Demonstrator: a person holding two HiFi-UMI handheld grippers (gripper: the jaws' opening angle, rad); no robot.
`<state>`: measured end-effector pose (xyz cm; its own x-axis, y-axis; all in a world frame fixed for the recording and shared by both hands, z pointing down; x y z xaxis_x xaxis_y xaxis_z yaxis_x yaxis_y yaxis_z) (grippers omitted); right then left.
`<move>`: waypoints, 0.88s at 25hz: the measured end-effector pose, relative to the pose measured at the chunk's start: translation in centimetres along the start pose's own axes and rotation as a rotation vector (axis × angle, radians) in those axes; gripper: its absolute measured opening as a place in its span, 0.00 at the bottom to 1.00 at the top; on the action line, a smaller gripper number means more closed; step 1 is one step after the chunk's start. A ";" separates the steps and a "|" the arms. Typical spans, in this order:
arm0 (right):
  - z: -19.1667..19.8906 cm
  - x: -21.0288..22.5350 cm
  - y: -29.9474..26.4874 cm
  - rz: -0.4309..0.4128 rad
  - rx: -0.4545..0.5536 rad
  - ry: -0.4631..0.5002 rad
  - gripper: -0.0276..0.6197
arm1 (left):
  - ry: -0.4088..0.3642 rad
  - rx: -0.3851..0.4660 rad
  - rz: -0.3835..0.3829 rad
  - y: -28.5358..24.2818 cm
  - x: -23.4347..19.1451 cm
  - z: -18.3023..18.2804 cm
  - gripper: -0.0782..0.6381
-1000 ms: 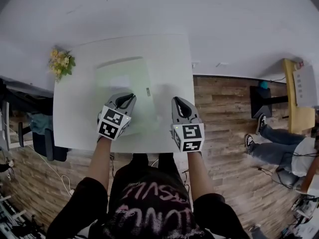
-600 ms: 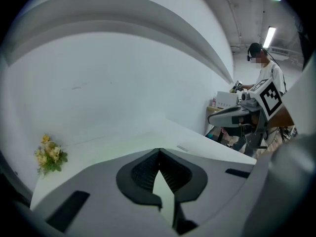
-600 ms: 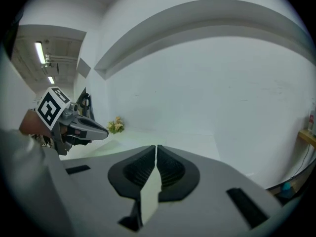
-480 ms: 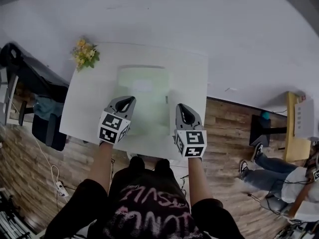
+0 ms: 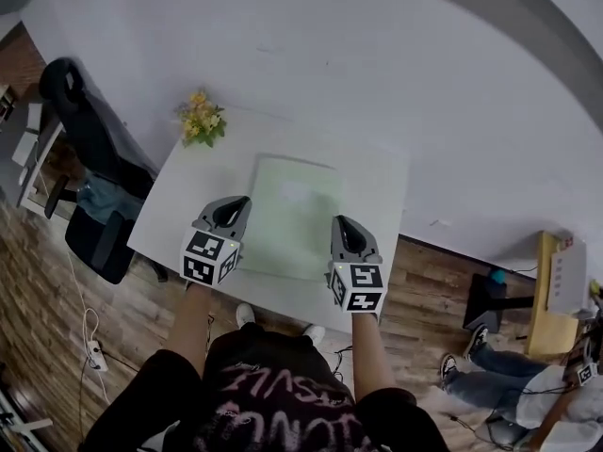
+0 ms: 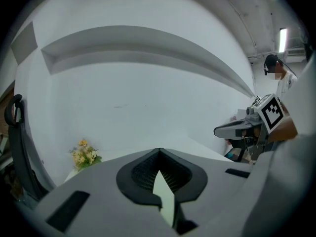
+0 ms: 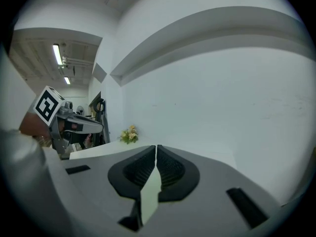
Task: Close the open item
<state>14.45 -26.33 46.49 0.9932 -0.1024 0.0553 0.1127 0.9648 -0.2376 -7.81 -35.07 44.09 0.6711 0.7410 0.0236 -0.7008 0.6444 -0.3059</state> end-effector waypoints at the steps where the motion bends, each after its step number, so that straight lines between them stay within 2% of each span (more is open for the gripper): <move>1: -0.3 -0.3 -0.1 -0.006 0.005 0.005 0.08 | 0.001 0.011 -0.011 0.5 -0.3 -0.3 0.13; 8: -2.5 -2.3 -0.3 -0.049 0.048 0.038 0.08 | 0.020 0.084 -0.082 3.5 -2.2 -2.2 0.13; 22: -5.3 -3.4 -0.7 -0.046 0.097 0.061 0.08 | -0.019 0.216 -0.184 8.8 -4.4 -6.0 0.13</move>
<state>11.11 -27.94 41.33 0.9872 -0.1591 0.0044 0.1582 0.9772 -0.1414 -15.45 -33.78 35.57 0.7888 0.6096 0.0788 -0.6040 0.7925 -0.0849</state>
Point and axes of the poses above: the fingertips, and each gripper's own axes: y backward along the fingers, x to its right, z out of its underside, the point moved 5 cm from there along y, backward along the fingers, and after that the axes turned 3 degrees about x, right-handed, at the moved point
